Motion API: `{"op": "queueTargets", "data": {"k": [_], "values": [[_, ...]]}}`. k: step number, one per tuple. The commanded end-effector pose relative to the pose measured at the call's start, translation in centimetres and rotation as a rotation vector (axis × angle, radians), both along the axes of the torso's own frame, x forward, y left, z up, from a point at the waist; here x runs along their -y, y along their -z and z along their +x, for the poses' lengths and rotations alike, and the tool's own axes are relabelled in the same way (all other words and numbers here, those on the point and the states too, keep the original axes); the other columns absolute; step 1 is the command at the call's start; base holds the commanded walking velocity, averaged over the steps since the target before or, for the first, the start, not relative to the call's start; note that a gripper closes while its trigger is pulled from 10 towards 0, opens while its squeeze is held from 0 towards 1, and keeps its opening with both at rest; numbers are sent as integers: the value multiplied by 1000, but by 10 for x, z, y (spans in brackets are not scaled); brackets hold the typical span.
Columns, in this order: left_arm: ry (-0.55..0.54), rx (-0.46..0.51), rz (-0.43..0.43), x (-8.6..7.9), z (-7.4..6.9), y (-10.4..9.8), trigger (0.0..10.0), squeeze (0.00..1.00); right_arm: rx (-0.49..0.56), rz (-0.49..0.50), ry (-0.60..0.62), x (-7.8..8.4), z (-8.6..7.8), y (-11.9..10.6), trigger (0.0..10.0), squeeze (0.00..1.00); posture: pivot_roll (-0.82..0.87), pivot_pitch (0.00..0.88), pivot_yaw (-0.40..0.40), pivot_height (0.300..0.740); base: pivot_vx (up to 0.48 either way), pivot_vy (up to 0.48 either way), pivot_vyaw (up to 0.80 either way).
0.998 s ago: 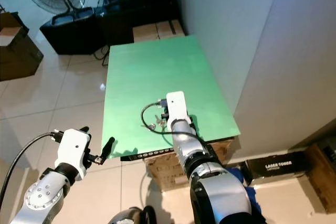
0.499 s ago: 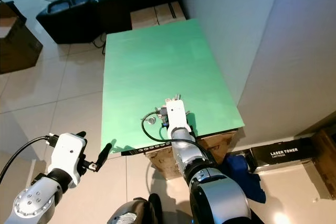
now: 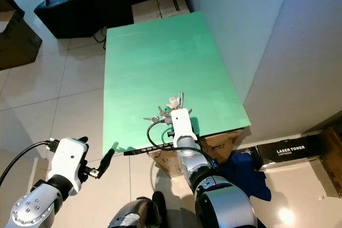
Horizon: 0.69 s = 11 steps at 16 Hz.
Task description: Hang keys on a hook
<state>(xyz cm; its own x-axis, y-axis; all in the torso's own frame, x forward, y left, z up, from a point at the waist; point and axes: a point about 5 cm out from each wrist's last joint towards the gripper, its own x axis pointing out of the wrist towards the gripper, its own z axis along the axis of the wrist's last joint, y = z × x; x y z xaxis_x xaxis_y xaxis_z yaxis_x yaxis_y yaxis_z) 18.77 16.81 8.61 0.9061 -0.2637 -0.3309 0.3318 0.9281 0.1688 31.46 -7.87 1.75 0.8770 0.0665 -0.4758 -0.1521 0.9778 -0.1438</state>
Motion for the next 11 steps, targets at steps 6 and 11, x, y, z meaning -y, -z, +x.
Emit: {"op": "queueTargets", "data": {"k": [6, 11], "values": [[12, -34, 10, -1, -6, 1, 10000, 0, -97, 4, -4, -5, -21, 22, 0, 0, 112, 277, 222, 740, 0, 0, 0], [13, -42, 5, 2, -4, 4, 10000, 0, -71, -10, -4, -5, -18, 18, 0, 0, 100, 281, 215, 740, 0, 0, 0]]}}
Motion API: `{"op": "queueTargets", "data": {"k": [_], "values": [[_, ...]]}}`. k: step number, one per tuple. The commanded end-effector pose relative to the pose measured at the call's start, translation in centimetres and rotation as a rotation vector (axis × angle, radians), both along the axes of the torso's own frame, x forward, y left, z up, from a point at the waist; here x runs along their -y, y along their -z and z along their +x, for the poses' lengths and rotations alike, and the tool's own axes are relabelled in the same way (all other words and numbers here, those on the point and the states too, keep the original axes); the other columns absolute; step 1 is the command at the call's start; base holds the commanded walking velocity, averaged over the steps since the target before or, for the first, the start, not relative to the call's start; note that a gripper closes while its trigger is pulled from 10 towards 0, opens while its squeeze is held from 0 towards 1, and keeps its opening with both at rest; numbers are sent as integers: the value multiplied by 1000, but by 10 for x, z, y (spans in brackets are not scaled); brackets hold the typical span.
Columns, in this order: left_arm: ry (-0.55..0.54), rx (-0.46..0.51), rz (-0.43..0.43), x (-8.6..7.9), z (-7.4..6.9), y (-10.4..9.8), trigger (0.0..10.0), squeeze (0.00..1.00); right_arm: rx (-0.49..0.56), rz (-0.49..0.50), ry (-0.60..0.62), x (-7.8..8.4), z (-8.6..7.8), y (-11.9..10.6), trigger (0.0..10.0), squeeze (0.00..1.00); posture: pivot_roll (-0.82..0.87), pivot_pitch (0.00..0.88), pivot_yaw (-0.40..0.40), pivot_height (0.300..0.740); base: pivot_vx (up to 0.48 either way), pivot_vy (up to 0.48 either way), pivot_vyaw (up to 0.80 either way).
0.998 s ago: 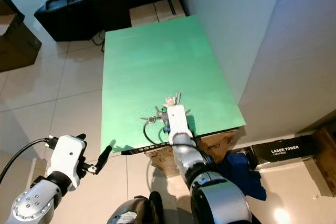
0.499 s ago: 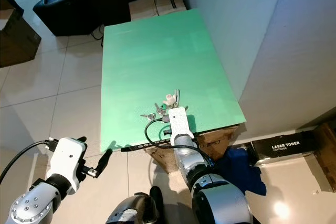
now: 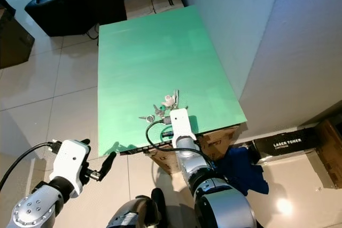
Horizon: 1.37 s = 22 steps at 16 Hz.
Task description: Hang keys on a hook
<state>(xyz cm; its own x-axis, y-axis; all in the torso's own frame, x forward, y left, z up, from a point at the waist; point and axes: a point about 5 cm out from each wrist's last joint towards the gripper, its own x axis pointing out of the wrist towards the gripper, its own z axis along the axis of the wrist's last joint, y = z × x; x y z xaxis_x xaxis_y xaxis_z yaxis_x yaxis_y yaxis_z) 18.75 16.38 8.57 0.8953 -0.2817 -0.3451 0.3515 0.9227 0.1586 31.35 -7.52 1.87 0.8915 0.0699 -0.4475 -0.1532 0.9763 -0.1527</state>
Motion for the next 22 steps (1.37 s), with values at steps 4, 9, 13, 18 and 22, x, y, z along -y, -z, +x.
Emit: {"op": "queueTargets", "data": {"k": [4, 9, 13, 18, 22], "values": [[20, 13, -21, 10, 18, 5, 10000, 0, 65, 20, -61, -27, -5, -5, 0, 0, 35, 197, 209, 740, 0, 0, 0], [37, 98, -68, 29, 61, 1, 10000, 0, 289, 58, -88, -35, 24, -55, 0, 0, -62, 75, 192, 740, 0, 0, 0], [51, 131, -95, 39, 77, 2, 10000, 0, 334, 3, -70, -19, 39, -71, 0, 0, -99, 36, 183, 740, 0, 0, 0], [53, 139, -94, 39, 80, 6, 10000, 0, 204, 24, 10, -4, 30, -45, 10000, 1000, -83, 25, 183, 740, 0, 0, 0], [34, 140, -85, 36, 86, 12, 10000, 0, 219, 38, 3, 0, 33, -49, 10000, 1000, -99, 0, 172, 740, 0, 0, 0]]}}
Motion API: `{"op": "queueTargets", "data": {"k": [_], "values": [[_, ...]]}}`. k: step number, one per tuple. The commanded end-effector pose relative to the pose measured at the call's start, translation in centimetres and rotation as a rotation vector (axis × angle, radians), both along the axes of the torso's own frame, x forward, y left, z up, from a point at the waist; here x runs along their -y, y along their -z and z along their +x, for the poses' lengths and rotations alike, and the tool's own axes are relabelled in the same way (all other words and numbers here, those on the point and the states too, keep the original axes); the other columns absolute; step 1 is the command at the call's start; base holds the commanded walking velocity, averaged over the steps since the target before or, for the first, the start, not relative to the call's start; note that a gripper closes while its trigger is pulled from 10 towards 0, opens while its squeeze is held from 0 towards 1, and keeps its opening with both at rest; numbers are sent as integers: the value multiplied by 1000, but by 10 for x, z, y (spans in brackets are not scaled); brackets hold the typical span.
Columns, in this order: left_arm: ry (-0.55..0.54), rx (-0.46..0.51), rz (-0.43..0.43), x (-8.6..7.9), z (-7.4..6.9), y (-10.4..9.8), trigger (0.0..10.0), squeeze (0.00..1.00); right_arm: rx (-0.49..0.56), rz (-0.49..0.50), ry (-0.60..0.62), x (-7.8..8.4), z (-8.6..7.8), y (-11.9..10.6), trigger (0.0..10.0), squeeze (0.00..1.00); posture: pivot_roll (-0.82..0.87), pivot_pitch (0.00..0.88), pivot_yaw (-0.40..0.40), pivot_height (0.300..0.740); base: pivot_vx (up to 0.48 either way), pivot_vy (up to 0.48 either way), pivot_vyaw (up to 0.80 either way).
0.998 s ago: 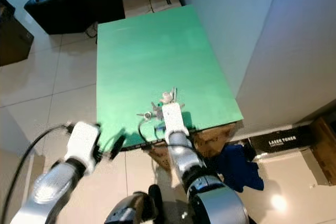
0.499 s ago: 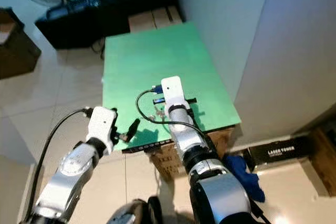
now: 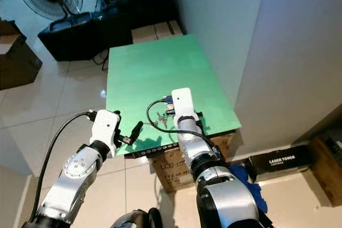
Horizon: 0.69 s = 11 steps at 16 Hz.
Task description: Hang keys on a hook
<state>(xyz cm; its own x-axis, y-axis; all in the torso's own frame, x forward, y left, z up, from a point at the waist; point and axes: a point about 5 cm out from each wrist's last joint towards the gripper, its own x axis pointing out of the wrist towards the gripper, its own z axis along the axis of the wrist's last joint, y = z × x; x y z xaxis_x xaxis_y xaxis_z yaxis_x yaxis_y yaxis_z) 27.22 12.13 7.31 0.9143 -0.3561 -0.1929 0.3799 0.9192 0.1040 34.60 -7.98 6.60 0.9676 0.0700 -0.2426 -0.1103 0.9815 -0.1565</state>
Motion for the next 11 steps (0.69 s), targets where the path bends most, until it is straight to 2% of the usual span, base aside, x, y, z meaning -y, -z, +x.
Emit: {"op": "queueTargets", "data": {"k": [1, 2, 3, 6, 7, 8, 9, 10, 11], "values": [[-100, -19, -30, -16, 6, 4, 10000, 0, 27, 23, -8, 3, 1, -4, 10000, 1000, -116, 0, 150, 740, 0, 0, 0], [-132, -33, -54, -19, 8, 6, 10000, 0, 35, 24, -7, 7, 2, -5, 10000, 1000, -119, 0, 146, 740, 0, 0, 0], [-200, -55, -82, -28, 13, 11, 10000, 0, 59, 15, 6, 23, 1, -5, 10000, 1000, -147, 0, 124, 740, 0, 0, 0], [-259, -40, -112, -38, 18, 10, 10000, 0, 108, 42, 14, 54, -12, -2, 10000, 1000, -152, 0, 108, 740, 0, 0, 0], [-292, -37, -142, -45, 19, 9, 10000, 0, 137, 87, 41, 71, -26, 1, 10000, 0, -167, 0, 101, 740, 0, 0, 0], [-312, -40, -150, -50, 18, 10, 10000, 0, 155, 132, 39, 77, -34, 2, 10000, 0, -167, 0, 101, 740, 0, 0, 0], [-372, -54, -206, -65, 14, 14, 10000, 0, 169, 210, 69, 91, -56, 13, 10000, 0, -174, 0, 103, 740, 0, 0, 0], [-410, -53, -286, -74, 11, 16, 10000, 0, 195, 247, 114, 100, -68, 18, 10000, 0, -180, 0, 114, 740, 0, 0, 0], [-407, -56, -336, -75, 9, 17, 10000, 0, 204, 263, 125, 100, -69, 19, 10000, 0, -187, 0, 121, 740, 0, 0, 0]]}}
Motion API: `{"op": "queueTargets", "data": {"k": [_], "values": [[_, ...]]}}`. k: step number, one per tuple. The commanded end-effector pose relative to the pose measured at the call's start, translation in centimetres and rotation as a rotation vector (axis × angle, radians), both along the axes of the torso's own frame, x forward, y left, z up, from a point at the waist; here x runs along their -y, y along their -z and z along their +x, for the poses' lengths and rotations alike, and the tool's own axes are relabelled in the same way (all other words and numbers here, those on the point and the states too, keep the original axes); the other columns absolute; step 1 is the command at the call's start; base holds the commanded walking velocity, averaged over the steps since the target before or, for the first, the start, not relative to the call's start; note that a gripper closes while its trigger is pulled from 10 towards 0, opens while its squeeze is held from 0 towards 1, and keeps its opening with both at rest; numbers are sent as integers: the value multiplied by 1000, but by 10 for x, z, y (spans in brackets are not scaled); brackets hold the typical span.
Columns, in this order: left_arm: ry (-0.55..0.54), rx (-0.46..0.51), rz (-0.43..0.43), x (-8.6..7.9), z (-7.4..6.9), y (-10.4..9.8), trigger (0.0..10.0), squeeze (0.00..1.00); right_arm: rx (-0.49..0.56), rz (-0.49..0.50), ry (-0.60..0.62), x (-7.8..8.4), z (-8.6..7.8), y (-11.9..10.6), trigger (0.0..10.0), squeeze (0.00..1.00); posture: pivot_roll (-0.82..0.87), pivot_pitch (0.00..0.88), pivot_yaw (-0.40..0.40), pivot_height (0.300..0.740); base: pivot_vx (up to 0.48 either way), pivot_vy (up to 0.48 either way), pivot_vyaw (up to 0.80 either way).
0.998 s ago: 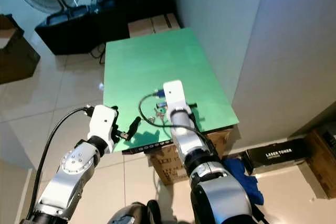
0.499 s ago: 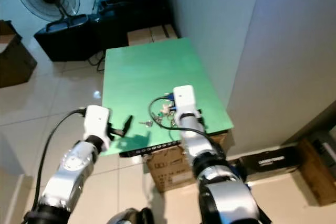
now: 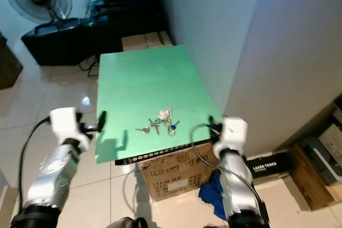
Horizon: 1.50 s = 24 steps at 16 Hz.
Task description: Hang keys on a hook
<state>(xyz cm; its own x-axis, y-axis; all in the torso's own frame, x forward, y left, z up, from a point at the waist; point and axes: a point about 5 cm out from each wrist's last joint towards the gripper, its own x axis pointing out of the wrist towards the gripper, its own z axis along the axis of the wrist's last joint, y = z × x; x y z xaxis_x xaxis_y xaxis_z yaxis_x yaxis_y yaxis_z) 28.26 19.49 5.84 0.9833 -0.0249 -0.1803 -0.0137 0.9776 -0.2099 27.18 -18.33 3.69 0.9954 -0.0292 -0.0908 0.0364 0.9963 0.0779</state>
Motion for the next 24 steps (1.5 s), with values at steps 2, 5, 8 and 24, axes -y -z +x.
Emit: {"op": "queueTargets", "data": {"k": [2, 5, 8, 24], "values": [[47, 36, -10, 9, -3, -1, 10000, 0, 97, -8, -29, -12, 5, -17, 10000, 0, -205, 0, 134, 740, 0, 0, 0], [148, 134, 55, 27, 14, -26, 10000, 0, 111, -40, -92, -22, 7, -27, 10000, 0, -209, 0, 138, 740, 0, 0, 0], [187, 109, 92, 32, 15, -21, 10000, 0, 32, -87, -75, -17, 10, -17, 10000, 0, -207, 0, 153, 740, 0, 0, 0], [228, 70, 185, 54, 19, -2, 10000, 0, -54, -179, -126, -13, 15, -17, 10000, 0, -258, 0, 103, 740, 23, 0, 0]]}}
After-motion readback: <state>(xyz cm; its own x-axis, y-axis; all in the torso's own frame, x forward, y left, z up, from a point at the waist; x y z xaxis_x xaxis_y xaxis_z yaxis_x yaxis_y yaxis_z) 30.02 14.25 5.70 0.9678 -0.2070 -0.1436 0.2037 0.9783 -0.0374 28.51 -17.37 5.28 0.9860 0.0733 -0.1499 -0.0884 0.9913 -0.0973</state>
